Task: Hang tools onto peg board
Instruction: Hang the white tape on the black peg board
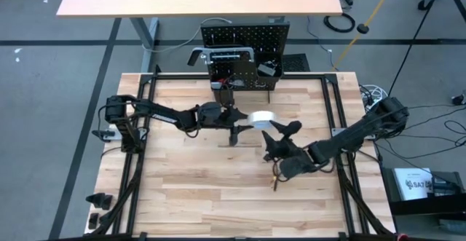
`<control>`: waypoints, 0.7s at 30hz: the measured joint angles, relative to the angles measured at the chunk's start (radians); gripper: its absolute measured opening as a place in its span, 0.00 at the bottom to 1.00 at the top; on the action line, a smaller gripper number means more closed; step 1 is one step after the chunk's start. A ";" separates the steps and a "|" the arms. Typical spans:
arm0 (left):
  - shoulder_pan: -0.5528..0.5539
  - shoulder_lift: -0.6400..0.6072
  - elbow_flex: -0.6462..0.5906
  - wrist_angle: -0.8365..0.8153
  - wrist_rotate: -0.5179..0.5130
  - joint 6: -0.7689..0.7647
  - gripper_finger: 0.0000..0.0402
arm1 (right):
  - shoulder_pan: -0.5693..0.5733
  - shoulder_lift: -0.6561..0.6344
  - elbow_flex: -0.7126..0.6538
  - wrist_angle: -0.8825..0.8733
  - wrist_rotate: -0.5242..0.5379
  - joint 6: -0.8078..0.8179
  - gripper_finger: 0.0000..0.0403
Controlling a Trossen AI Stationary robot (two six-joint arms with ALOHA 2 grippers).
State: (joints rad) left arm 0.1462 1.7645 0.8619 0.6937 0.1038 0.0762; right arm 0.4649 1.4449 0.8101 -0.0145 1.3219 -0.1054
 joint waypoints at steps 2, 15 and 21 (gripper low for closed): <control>0.002 0.000 0.000 0.000 -0.002 -0.016 0.40 | -0.025 0.041 0.000 0.114 0.016 -0.142 0.60; -0.005 0.000 -0.002 -0.063 -0.025 0.009 0.40 | -0.078 0.209 0.000 0.387 0.123 -0.669 0.44; -0.006 0.000 -0.002 -0.084 -0.047 0.034 0.40 | -0.123 0.206 0.000 0.440 0.117 -0.770 0.42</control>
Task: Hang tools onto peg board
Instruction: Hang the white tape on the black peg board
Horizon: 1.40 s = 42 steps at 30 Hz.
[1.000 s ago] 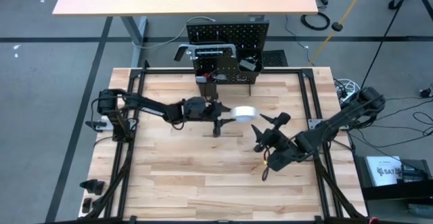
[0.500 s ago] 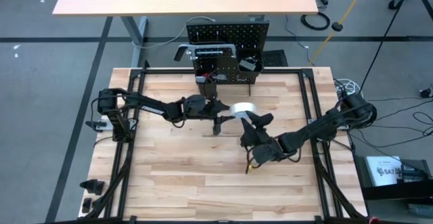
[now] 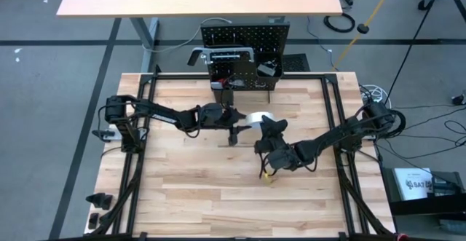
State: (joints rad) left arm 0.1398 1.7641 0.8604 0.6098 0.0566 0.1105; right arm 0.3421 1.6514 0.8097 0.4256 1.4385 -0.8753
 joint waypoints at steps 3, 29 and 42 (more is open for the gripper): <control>0.000 0.000 0.000 0.006 -0.017 0.010 0.40 | -0.012 0.000 0.000 0.022 -0.006 -0.038 0.41; -0.008 -0.001 0.002 -0.006 -0.211 -0.010 0.78 | -0.044 -0.001 0.000 -0.042 0.025 0.104 0.17; -0.231 -0.061 0.001 -0.182 -0.534 -0.052 0.87 | -0.185 -0.002 0.000 -0.452 -0.082 0.547 0.17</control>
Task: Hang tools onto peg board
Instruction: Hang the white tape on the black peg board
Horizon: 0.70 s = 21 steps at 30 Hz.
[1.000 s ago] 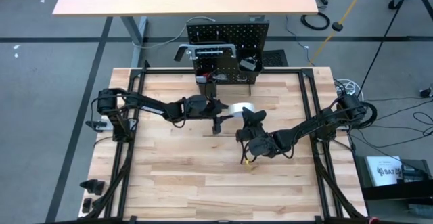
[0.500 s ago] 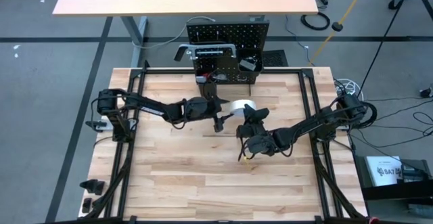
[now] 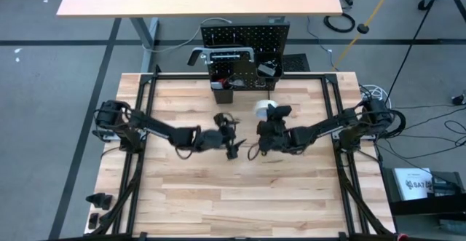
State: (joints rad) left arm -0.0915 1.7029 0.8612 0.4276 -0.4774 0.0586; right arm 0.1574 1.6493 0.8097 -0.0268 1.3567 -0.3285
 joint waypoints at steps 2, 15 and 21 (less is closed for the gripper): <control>-0.054 -0.001 -0.002 -0.018 -0.057 -0.022 0.87 | -0.039 0.000 0.000 0.012 -0.040 -0.001 0.17; -0.189 0.000 -0.104 -0.022 -0.319 -0.184 0.88 | -0.174 0.006 -0.089 0.734 -0.159 -0.516 0.17; -0.191 0.000 -0.108 -0.019 -0.328 -0.184 0.88 | -0.237 0.007 -0.125 0.754 -0.187 -0.525 0.17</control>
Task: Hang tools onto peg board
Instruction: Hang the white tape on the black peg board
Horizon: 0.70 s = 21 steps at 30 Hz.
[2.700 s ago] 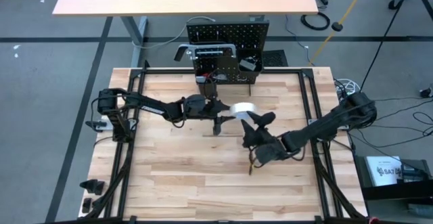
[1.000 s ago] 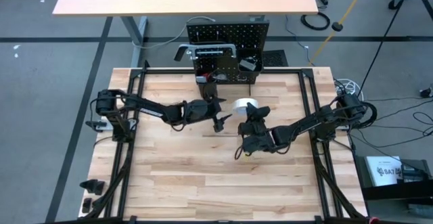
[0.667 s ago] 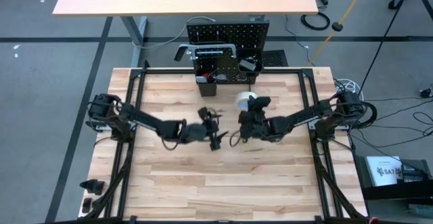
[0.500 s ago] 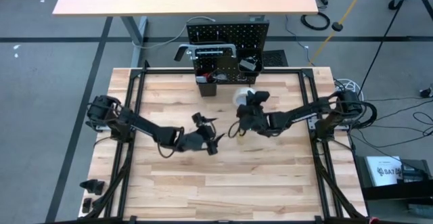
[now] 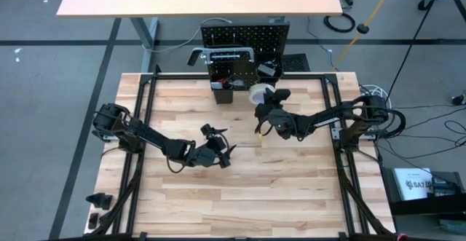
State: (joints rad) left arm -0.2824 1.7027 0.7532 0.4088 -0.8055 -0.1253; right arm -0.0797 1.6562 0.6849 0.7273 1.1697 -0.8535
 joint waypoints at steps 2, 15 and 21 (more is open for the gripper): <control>0.000 0.000 0.000 0.002 0.000 0.000 0.88 | -0.017 0.000 -0.007 0.012 -0.019 0.002 0.17; 0.012 0.000 0.000 0.028 -0.004 0.010 0.88 | -0.081 0.155 -0.011 0.293 -0.107 -0.159 0.17; 0.014 0.000 0.000 0.031 -0.004 0.027 0.88 | -0.084 0.180 -0.010 0.412 -0.115 -0.214 0.17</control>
State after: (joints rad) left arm -0.2680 1.7031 0.7532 0.4402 -0.8097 -0.0982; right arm -0.1640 1.8366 0.6748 1.1396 1.0547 -1.0677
